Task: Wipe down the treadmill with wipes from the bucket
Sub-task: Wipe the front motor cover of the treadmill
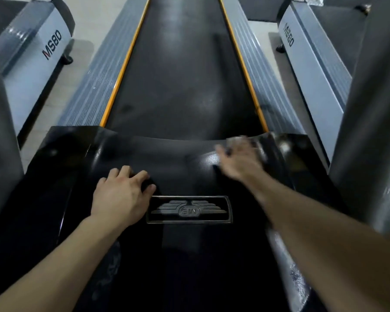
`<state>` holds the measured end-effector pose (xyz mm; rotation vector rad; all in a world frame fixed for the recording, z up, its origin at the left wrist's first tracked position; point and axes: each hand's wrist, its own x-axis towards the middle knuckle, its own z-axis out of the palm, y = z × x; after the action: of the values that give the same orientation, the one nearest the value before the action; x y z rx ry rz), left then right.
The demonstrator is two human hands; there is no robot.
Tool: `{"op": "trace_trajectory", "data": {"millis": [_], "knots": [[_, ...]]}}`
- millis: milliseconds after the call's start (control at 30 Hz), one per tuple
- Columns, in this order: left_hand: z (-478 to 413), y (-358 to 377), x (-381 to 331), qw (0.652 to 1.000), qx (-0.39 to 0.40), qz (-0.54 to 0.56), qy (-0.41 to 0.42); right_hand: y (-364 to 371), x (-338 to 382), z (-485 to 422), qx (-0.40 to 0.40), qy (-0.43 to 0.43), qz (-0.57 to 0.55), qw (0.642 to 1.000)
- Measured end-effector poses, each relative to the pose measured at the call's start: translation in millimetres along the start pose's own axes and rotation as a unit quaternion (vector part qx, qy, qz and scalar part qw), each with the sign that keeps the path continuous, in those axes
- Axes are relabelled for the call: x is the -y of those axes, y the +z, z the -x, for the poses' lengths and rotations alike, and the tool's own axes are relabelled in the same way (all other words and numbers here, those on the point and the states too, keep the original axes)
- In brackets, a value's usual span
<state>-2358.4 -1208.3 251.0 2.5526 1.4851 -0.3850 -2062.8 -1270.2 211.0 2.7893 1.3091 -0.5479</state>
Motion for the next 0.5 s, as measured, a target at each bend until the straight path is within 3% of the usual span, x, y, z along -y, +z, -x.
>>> {"op": "trace_trajectory", "data": {"millis": [33,100,167,233,267,333,367,400,433,500], "knots": [[1,0,1,1.000,-0.001,0.000,0.003,8,39,12,0.005,-0.087,-0.037,0.996],[0,-2,6,1.000,0.005,0.000,0.013,25,97,25,0.093,-0.232,-0.091,0.964],[-2,-8,16,0.999,0.024,0.015,0.038,32,99,24,0.097,-0.277,-0.063,0.954],[1,-17,27,0.996,0.038,0.051,0.055,37,45,-3,-0.014,-0.208,0.004,0.978],[5,-21,34,0.996,0.028,0.063,0.052,32,12,-13,-0.049,-0.114,0.025,0.992],[17,-25,52,0.997,-0.022,0.071,0.023,15,-28,-11,-0.009,0.084,0.019,0.996],[26,-24,62,0.997,-0.048,0.068,-0.004,14,-25,-10,0.006,0.131,0.009,0.991],[34,-22,73,0.995,-0.063,0.064,-0.034,18,-1,-8,-0.004,0.109,0.027,0.994],[41,-19,82,0.994,-0.063,0.065,-0.064,26,34,-6,-0.034,0.028,0.037,0.998],[52,-14,100,0.989,-0.041,0.077,-0.119,55,125,-2,-0.049,-0.231,0.020,0.971]]}}
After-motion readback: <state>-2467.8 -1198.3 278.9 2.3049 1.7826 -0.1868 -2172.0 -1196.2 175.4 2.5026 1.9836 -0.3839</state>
